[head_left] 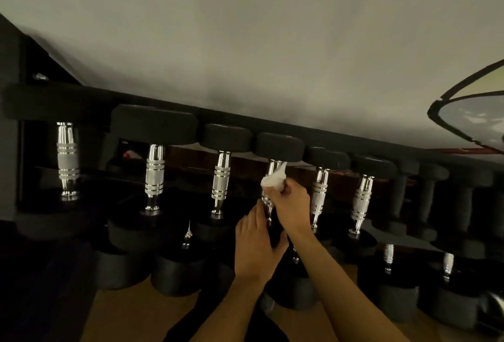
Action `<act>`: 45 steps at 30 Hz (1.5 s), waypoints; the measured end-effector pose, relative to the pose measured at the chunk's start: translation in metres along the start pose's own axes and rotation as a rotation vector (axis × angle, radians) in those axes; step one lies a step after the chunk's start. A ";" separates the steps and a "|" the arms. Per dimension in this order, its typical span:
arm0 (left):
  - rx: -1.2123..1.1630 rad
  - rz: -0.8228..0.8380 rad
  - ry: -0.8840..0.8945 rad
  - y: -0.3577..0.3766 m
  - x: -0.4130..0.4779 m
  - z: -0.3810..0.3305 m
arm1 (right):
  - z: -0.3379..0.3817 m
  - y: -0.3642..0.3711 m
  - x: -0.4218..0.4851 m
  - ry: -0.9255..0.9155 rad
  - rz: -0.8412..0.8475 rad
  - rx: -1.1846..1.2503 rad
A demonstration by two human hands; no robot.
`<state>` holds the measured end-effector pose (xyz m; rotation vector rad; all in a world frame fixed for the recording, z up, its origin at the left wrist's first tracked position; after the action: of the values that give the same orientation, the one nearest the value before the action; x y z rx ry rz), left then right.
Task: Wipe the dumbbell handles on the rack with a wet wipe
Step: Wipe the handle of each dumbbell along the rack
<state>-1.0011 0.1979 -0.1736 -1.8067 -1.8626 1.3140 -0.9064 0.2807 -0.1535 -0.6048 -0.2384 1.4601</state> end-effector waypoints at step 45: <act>0.031 -0.221 0.001 0.011 0.003 0.003 | 0.029 -0.008 0.025 -1.311 0.565 -0.501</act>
<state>-0.9962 0.1980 -0.1844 -1.5341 -1.9646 1.2537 -0.9110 0.3121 -0.1303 0.0181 -1.5866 2.1974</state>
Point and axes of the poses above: each hand's wrist, its own x-axis towards the middle knuckle, its own y-axis out of the palm, z = x × y, the point moved 6 cm from there along x, towards the middle knuckle, and after that the axes turned 13 degrees about -y, right-handed, at the moved point
